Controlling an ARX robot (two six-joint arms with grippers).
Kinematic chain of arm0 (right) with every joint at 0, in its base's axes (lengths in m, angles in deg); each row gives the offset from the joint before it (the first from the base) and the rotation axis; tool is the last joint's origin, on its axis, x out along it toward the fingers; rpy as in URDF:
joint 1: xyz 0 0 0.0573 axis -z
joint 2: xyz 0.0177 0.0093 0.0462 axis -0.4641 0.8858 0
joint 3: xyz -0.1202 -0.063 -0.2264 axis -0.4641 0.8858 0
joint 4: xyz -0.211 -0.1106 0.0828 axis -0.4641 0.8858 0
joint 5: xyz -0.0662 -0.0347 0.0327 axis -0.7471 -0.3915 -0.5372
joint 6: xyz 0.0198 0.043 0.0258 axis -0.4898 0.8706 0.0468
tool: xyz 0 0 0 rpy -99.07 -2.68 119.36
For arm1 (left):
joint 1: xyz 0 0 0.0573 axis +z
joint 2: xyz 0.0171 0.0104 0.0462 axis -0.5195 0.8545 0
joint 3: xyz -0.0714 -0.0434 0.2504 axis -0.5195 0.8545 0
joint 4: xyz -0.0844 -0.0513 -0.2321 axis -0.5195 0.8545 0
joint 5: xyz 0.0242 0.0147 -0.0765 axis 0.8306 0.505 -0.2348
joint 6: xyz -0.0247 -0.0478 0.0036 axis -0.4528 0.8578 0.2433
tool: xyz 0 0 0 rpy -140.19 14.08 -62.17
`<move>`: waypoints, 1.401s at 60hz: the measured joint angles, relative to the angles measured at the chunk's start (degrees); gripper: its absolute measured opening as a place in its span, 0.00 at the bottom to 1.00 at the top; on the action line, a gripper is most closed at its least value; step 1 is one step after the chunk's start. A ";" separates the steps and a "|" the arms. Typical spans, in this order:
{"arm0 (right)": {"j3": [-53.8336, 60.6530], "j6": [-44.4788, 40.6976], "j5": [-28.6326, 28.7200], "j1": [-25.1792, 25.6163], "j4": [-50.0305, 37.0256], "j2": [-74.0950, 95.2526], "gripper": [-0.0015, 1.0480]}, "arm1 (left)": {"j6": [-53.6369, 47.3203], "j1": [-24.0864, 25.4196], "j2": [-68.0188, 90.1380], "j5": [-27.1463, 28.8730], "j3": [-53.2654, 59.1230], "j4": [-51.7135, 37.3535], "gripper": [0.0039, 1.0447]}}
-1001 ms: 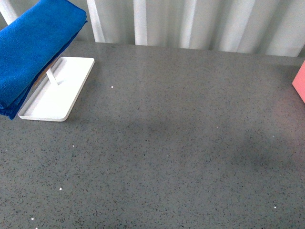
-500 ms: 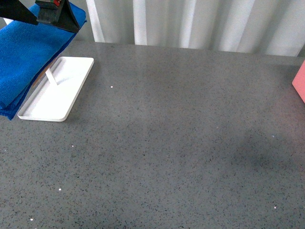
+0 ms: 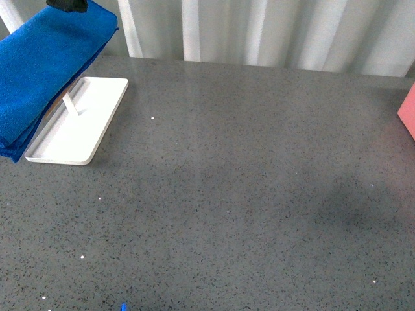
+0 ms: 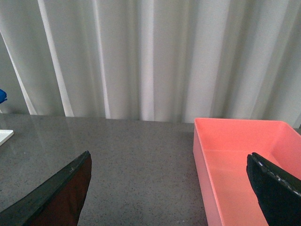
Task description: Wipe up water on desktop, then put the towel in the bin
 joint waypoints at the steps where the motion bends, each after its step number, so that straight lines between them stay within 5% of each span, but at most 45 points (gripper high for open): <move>1: 0.00 0.00 0.00 0.00 0.00 0.00 0.93 | -0.13 0.17 0.46 0.42 -0.13 -0.02 0.94; 37: 0.00 0.00 0.00 0.00 0.00 0.00 0.93 | 2.36 2.62 7.50 4.85 -2.03 -1.51 0.93; 68: 0.00 0.00 0.00 0.00 0.00 0.00 0.93 | 2.97 2.73 7.45 3.43 -1.88 -0.85 0.14; 84: 0.00 0.00 0.00 0.00 0.00 0.00 0.93 | 3.87 3.54 6.51 1.44 -2.38 0.68 0.05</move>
